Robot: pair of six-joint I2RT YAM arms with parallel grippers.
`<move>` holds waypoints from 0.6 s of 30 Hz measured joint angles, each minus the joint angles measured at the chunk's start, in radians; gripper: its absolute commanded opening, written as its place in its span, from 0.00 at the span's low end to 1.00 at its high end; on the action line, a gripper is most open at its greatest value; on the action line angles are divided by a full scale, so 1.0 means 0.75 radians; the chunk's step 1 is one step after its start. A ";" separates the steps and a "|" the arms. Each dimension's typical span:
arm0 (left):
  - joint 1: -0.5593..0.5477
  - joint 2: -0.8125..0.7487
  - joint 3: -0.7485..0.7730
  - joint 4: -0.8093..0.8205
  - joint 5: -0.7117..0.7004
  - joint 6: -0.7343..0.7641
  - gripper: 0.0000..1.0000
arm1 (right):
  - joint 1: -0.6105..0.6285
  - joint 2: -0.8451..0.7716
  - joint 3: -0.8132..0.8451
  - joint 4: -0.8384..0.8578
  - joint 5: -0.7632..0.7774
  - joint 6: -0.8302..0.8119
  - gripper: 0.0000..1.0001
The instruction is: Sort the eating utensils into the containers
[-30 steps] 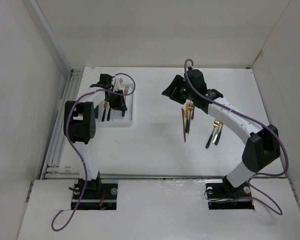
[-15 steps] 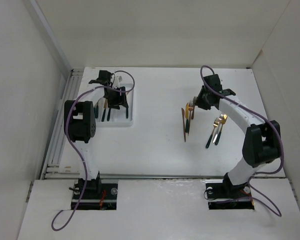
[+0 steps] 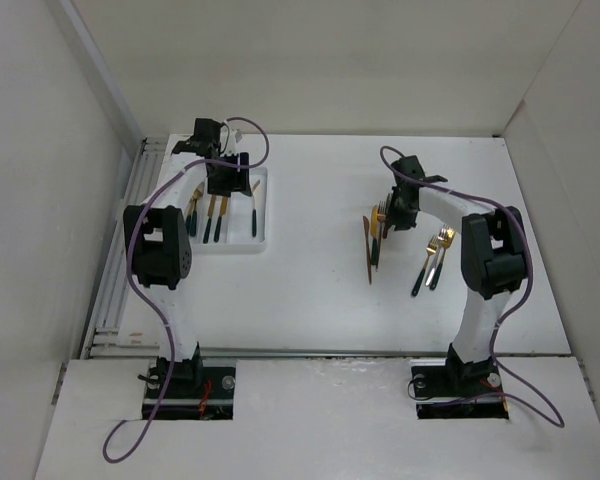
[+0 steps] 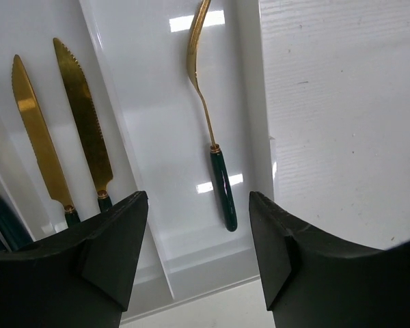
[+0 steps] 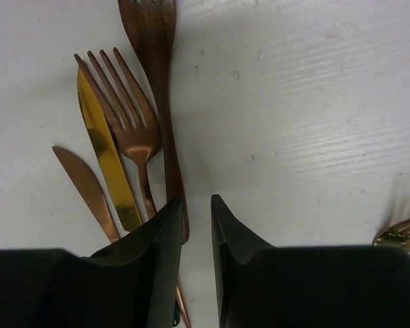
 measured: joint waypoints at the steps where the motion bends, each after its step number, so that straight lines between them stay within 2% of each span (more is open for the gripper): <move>1: -0.002 -0.007 0.000 -0.004 -0.002 0.002 0.58 | 0.000 0.007 0.006 -0.004 -0.006 -0.009 0.27; 13: -0.005 -0.045 0.000 -0.011 -0.009 0.008 0.58 | 0.000 0.030 0.040 -0.014 0.040 -0.038 0.26; 18: -0.006 -0.045 0.000 -0.011 -0.008 0.008 0.58 | 0.000 0.004 0.041 -0.011 0.039 -0.045 0.31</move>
